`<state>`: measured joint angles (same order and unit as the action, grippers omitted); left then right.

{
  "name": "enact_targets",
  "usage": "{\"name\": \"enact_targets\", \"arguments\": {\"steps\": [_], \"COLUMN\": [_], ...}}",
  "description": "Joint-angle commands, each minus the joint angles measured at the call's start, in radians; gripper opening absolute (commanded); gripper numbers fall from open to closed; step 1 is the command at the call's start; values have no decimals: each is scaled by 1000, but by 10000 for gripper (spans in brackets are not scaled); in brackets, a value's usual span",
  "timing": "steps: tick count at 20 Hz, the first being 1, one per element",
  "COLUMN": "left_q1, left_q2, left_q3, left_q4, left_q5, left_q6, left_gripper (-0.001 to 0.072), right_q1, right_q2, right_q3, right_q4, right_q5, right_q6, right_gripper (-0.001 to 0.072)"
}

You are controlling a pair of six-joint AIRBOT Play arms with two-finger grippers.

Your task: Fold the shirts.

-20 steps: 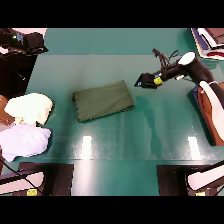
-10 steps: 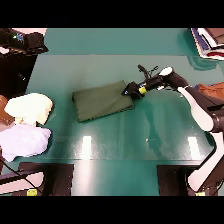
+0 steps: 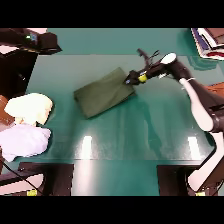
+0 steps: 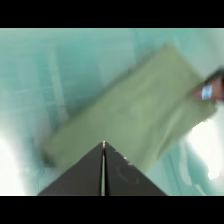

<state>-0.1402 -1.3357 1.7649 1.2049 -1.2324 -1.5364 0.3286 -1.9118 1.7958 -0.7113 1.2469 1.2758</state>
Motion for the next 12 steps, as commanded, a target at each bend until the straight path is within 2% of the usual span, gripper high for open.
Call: {"name": "enact_targets", "arguments": {"steps": [1, 7, 12], "left_q1": [-103, -185, -197], "left_q2": [0, 0, 0], "left_q3": [0, 0, 0], "left_q4": [1, -1, -12], "left_q5": [21, 71, 104], "left_q6": [10, 18, -5], "left_gripper": [31, 31, 32], "right_q1": [-142, -571, -846], "right_q2": [130, 341, 377], "right_q3": [18, 16, 16], "right_q4": [-230, -412, -404], "right_q5": [-13, 17, 37], "right_q6": [93, 261, 280], "right_gripper": [21, 21, 21]}}
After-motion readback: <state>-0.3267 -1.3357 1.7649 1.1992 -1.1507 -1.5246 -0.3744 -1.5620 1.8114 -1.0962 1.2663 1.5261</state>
